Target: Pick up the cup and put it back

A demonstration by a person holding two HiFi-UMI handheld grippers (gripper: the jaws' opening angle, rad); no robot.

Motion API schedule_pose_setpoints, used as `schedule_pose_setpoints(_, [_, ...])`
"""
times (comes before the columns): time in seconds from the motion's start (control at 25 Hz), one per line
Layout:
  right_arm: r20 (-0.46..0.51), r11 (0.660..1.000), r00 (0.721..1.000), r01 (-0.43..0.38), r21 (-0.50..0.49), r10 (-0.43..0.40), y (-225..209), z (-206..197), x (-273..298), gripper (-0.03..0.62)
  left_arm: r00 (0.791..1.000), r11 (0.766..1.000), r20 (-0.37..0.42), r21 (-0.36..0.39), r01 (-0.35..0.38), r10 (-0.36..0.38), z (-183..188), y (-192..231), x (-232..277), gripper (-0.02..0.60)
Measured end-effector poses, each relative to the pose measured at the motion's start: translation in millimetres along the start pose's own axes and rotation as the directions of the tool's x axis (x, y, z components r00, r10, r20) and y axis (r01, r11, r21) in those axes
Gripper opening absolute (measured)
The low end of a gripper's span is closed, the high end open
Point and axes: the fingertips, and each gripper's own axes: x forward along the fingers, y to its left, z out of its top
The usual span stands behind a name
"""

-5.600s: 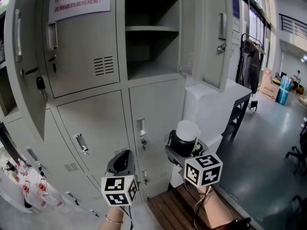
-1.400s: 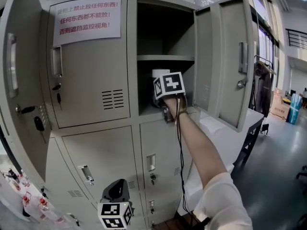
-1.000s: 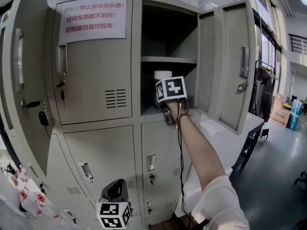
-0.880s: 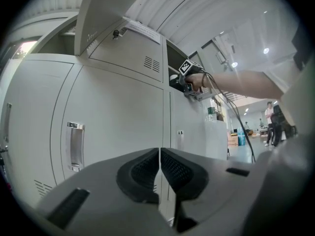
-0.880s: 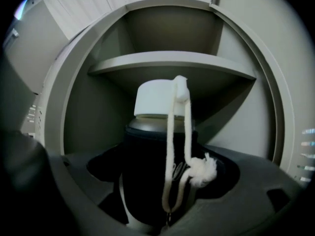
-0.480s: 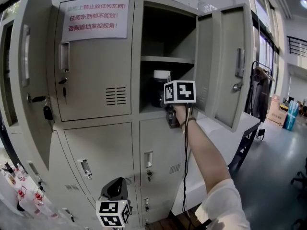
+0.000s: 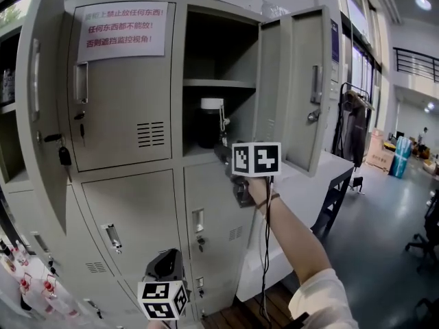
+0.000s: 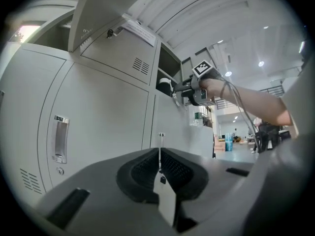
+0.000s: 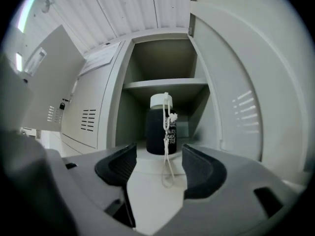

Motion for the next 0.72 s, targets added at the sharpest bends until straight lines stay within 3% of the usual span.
schedule_pose_setpoints(0.36, [-0.032,0.990,0.989,0.141,-0.017,-0.141,-24.7,-72.4,-43.5,0.193,0.999,0.999,-0.010,-0.006,0.049,-0.049,-2.1,-17.6,-14.1,0.014])
schedule_pose_setpoints(0.72, [-0.028,0.990,0.991,0.130,-0.045,-0.131,10.1,-144.7,-89.4,0.178,0.998,0.998,-0.014,-0.019,0.056,-0.057,-6.4,-16.6,-20.7,0.014])
